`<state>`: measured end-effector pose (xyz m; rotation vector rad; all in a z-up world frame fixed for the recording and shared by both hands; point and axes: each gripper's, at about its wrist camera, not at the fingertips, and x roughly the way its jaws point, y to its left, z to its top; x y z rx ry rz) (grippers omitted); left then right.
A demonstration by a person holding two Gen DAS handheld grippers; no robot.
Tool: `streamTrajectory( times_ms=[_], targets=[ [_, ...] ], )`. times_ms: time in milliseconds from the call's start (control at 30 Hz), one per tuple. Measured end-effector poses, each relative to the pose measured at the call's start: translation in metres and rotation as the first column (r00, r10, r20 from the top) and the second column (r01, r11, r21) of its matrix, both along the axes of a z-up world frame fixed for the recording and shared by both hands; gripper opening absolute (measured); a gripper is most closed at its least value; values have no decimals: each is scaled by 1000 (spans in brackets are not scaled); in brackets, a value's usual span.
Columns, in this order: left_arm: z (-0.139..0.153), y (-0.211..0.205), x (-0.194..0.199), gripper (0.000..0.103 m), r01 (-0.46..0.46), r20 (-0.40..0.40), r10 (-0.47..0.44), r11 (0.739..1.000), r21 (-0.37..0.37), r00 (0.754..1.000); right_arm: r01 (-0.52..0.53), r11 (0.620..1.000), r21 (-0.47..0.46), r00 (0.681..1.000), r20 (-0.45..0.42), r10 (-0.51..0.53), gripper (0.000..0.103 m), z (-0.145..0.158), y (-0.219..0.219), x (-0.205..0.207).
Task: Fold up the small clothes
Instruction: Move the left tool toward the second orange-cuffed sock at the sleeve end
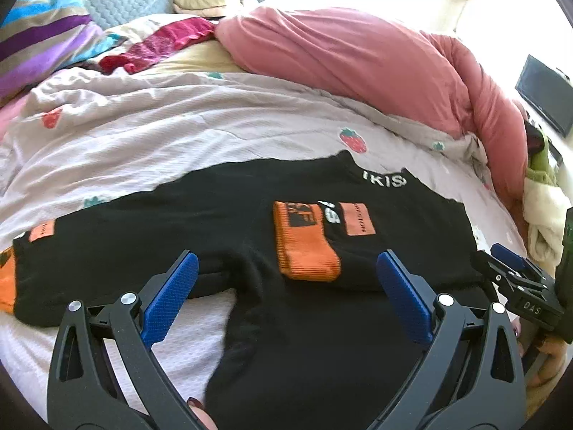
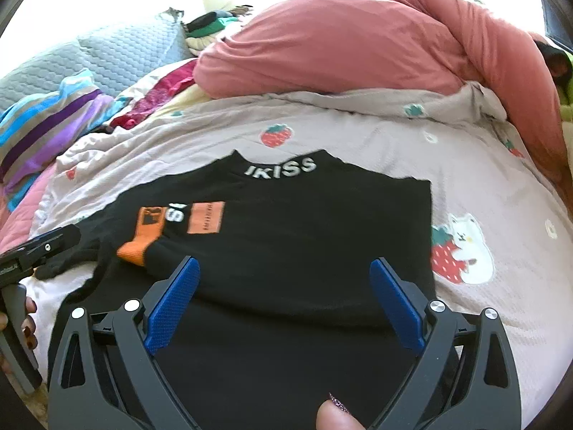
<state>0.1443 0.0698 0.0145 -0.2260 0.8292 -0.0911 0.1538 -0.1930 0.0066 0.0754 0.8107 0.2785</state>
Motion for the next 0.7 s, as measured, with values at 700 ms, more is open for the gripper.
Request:
streamTrajectory(
  times_ms=[700],
  targets=[
    [6,84,-35,94,-230,23,229,973,27,973,-205,979,0,977,58,205,95,24,98,-5]
  ],
)
